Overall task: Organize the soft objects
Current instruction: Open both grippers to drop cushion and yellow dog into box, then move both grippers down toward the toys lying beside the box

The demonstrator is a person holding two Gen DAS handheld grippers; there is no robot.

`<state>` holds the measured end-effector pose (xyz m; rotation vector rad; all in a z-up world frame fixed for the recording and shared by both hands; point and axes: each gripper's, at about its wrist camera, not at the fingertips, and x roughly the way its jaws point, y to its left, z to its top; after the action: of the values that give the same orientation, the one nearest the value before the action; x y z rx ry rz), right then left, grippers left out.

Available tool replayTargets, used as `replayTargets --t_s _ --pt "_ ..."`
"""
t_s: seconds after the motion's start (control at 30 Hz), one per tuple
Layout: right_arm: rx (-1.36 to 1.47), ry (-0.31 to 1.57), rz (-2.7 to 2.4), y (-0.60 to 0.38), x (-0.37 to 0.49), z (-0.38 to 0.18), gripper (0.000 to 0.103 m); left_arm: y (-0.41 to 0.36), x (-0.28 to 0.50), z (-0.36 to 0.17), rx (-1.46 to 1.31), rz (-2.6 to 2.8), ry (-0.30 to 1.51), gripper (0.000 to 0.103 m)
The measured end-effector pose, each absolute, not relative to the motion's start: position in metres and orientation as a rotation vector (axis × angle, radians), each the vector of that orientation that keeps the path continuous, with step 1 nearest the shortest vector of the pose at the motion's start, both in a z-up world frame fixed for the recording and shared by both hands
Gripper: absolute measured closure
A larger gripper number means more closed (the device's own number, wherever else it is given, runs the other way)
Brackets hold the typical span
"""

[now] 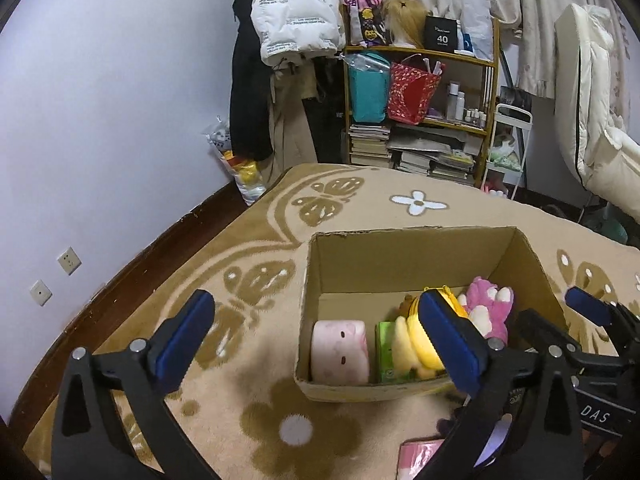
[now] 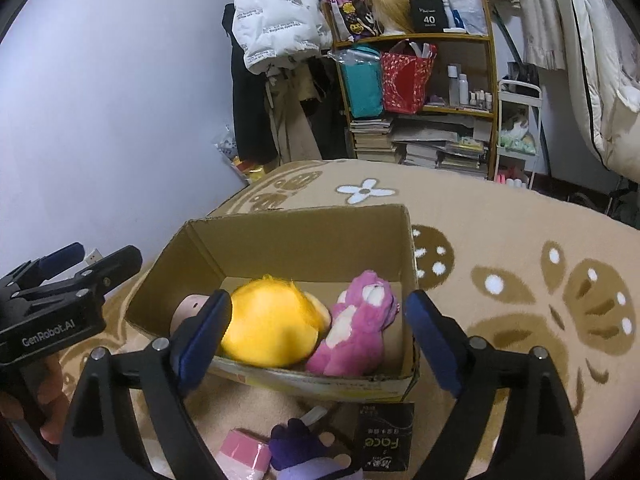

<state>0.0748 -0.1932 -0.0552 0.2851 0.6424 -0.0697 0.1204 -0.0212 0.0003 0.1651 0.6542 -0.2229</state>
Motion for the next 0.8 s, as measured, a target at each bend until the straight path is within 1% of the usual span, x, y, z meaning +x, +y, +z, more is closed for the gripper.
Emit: replayTargets --t_s 0.03,0.1,0.57,0.8 --pt "0.287 0.644 -0.072 -0.194 0.073 -0.055 0.005 -0.020 0.119 0.002 0.164 -0.218 0.653 0.001" --pt "0.290 0.642 -0.080 -0.194 0.069 -0.054 0.003 -0.017 0.117 0.005 0.168 -0.208 0.654 0.001" --pt "0.389 0.661 -0.080 -0.191 0.027 -0.042 0.002 0.017 0.085 0.014 0.173 -0.203 0.776 0.001" --pt "0.375 0.687 -0.064 -0.179 0.009 -0.037 0.002 0.023 0.070 0.012 0.220 -0.190 0.836 0.001"
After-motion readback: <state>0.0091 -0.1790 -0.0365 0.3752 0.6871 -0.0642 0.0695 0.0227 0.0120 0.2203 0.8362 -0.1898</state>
